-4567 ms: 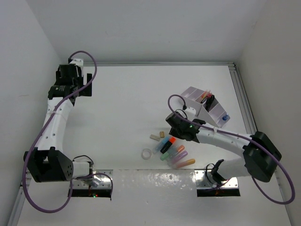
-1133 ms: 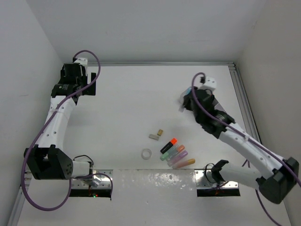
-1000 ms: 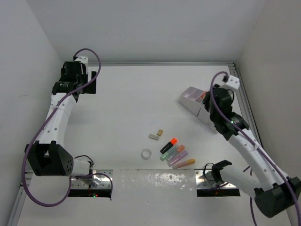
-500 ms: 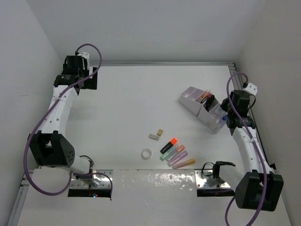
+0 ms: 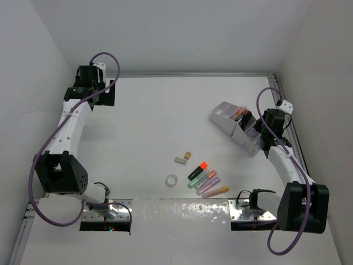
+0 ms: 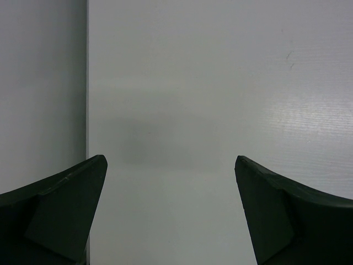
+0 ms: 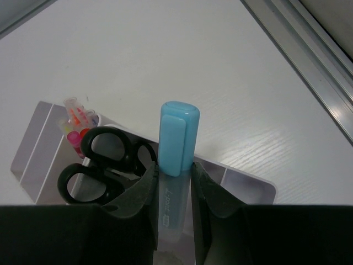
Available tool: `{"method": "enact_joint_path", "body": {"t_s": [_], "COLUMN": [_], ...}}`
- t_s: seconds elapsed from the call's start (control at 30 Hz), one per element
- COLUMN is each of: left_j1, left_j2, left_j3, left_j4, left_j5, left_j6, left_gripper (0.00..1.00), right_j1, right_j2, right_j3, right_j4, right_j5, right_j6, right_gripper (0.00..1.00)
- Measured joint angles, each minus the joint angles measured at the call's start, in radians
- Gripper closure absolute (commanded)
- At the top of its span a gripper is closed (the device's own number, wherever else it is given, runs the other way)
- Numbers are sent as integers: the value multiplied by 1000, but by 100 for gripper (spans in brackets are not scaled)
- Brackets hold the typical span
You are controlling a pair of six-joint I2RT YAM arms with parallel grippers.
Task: Sort the stationery into containers
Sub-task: Place the pen in the storage box, then pick up the pen from the corner of the board.
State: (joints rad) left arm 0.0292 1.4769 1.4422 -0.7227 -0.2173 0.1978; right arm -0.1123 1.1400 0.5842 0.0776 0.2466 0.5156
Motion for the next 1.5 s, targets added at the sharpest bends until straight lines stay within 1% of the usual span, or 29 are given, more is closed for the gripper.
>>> {"method": "enact_joint_path", "body": {"t_s": [0.17, 0.2, 0.27, 0.3, 0.37, 0.43, 0.5, 0.53, 0.73, 0.87, 0.93, 0.97, 1.07, 1.13, 1.17, 1.2, 1.3, 1.43, 1.5], "left_j1": [9, 12, 13, 14, 16, 16, 16, 16, 16, 16, 16, 16, 16, 16, 17, 17, 17, 18, 18], "left_j2": [0, 0, -1, -2, -3, -5, -6, -6, -11, -15, -18, -20, -28, -36, -41, -47, -68, -107, -128], "left_j3": [0, 0, 0, 0, 0, 0, 0, 0, 0, 0, 0, 0, 0, 0, -1, -2, -5, -28, -43], "left_j4": [0, 0, 0, 0, 0, 0, 0, 0, 0, 0, 0, -1, -1, -3, -3, -3, -3, 0, 1], "left_j5": [0, 0, 0, 0, 1, 2, 4, 5, 16, 21, 23, 24, 30, 35, 37, 39, 47, 58, 64], "left_j6": [0, 0, 0, 0, 0, 0, 0, 0, 0, 0, 0, 0, -1, -1, -1, -1, -2, -5, -6], "left_gripper": [0, 0, 0, 0, 0, 0, 0, 0, 0, 0, 0, 0, 0, 0, 0, 0, 0, 0, 0], "right_j1": [10, 10, 10, 10, 10, 11, 12, 13, 26, 70, 130, 170, 335, 471, 527, 596, 749, 919, 972], "right_j2": [26, 29, 32, 32, 32, 32, 27, 21, -52, -101, -111, -111, -111, -107, -100, -86, -8, 127, 172], "right_j3": [-21, -23, -33, -37, -41, -42, -42, -42, -42, -10, 48, 84, 195, 235, 238, 235, 199, 160, 159], "right_j4": [56, 64, 80, 80, 79, 79, 78, 78, 74, 10, -60, -103, -237, -326, -369, -414, -510, -589, -610], "right_j5": [13, 14, 16, 16, 15, 14, 14, 14, 14, 22, 43, 68, 120, 150, 160, 174, 188, 186, 187], "right_j6": [-1, -2, -5, -6, -11, -21, -30, -34, -71, -95, -95, -85, -3, 95, 148, 216, 388, 573, 640], "right_gripper": [100, 98, 89, 78, 72, 64, 59, 52, 45, 45, 49, 56, 61, 61, 58, 57, 52, 51, 51]}}
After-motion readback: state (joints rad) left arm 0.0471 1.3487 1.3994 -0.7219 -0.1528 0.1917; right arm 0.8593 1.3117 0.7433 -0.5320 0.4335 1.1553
